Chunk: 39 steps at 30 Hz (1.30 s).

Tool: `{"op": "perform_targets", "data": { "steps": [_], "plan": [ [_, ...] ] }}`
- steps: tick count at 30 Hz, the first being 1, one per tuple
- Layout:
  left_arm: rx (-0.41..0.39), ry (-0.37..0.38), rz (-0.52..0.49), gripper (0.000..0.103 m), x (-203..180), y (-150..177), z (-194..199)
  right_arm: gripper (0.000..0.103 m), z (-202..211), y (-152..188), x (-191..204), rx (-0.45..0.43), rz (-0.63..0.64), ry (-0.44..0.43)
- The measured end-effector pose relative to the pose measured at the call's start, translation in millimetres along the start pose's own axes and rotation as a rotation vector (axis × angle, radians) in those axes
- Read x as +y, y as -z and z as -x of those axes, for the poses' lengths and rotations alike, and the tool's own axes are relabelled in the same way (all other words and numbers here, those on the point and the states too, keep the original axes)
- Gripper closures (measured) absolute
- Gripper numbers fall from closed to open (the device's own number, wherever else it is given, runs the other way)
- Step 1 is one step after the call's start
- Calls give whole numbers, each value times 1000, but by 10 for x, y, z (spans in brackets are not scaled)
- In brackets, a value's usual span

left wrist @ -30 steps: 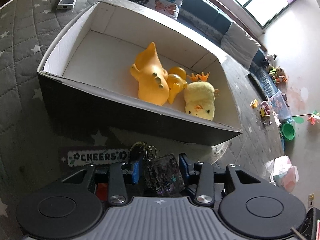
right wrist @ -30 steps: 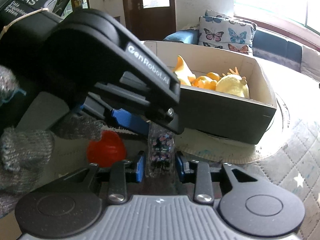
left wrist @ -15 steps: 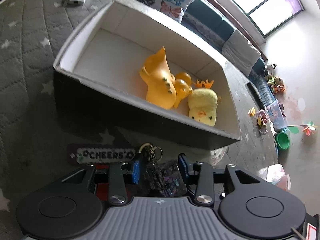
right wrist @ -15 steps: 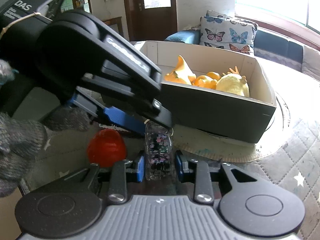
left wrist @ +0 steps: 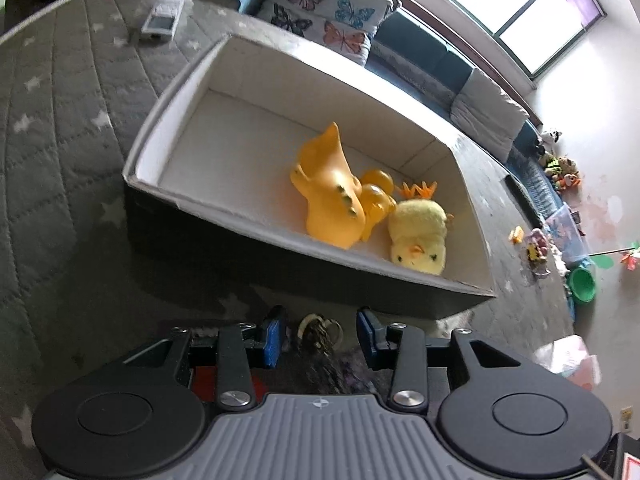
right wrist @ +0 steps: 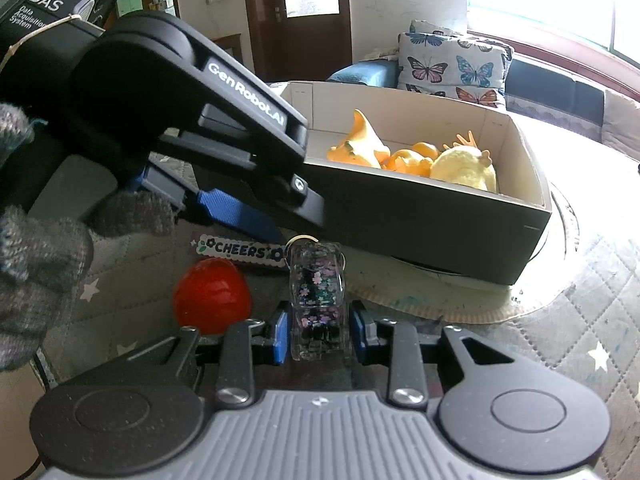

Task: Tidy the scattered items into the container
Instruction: 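Lift the glitter bottle with the right gripper while the left gripper approaches its keychain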

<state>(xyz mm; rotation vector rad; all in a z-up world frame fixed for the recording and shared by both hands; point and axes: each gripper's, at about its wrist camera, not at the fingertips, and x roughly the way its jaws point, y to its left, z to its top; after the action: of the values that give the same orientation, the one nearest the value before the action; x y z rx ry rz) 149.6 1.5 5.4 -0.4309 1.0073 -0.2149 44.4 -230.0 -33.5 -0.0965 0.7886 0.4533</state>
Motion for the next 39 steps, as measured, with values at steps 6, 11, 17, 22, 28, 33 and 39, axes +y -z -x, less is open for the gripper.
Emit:
{"op": "perform_targets", "data": {
  "steps": [6, 11, 17, 22, 28, 33, 39],
  "plan": [
    [20, -25, -5, 62, 92, -18, -101, 73, -2, 6, -4, 4, -2, -2],
    [43, -14, -20, 62, 127, 15, -129, 72, -36, 12, -16, 11, -11, -4],
    [56, 15, 5, 62, 177, 9, -108, 72, -40, 7, -22, 12, -11, -5],
    [64, 50, 33, 63, 198, 23, -93, 72, -43, 6, -29, 12, -15, -8],
    [51, 39, 43, 63, 245, 11, -68, 73, -20, 18, -72, 12, -24, 16],
    [55, 40, -35, 63, 234, 5, -48, 73, 17, 38, -139, 11, -37, 43],
    [55, 4, -213, 63, 157, 33, -10, 73, 32, 43, -160, 11, -40, 48]
  ]
}}
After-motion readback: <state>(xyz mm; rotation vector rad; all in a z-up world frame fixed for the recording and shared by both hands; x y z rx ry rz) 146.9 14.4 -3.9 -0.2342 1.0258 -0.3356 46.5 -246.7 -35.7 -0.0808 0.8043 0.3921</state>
